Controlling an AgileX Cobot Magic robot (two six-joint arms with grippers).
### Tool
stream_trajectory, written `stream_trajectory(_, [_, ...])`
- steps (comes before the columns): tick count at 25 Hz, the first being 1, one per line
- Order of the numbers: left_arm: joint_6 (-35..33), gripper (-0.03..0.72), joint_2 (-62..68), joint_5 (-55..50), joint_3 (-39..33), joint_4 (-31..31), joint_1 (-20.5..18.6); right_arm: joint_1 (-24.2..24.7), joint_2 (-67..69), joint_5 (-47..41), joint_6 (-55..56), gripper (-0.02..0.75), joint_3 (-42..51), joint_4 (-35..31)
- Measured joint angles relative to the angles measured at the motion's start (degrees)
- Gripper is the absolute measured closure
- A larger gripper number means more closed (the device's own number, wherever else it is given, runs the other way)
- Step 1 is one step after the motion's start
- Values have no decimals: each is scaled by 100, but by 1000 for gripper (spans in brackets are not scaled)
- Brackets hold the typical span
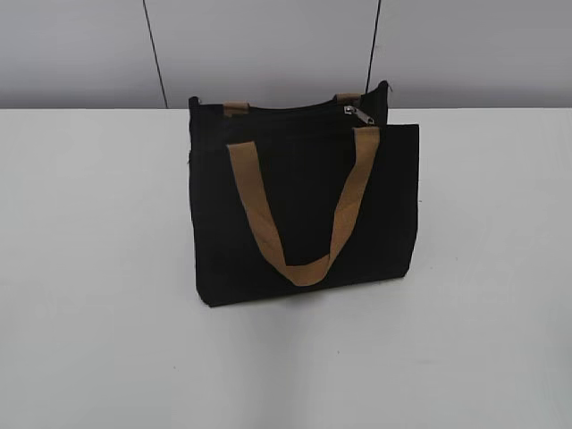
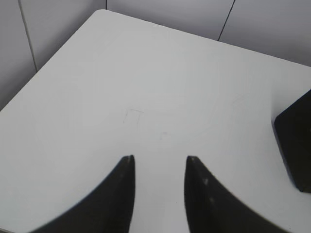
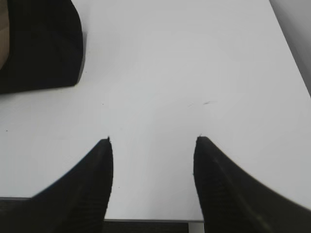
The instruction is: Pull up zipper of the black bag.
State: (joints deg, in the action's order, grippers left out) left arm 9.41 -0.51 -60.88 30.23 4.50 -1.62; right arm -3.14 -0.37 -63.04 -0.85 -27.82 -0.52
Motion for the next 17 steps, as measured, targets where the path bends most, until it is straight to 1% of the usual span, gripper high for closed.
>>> stream_trajectory(3, [0,437,0,0,0,0,0,116,0,0,0,320,0,-17])
stream_trajectory(17, [0,447,0,0,0,0,0,129,0,0,0,320,0,7])
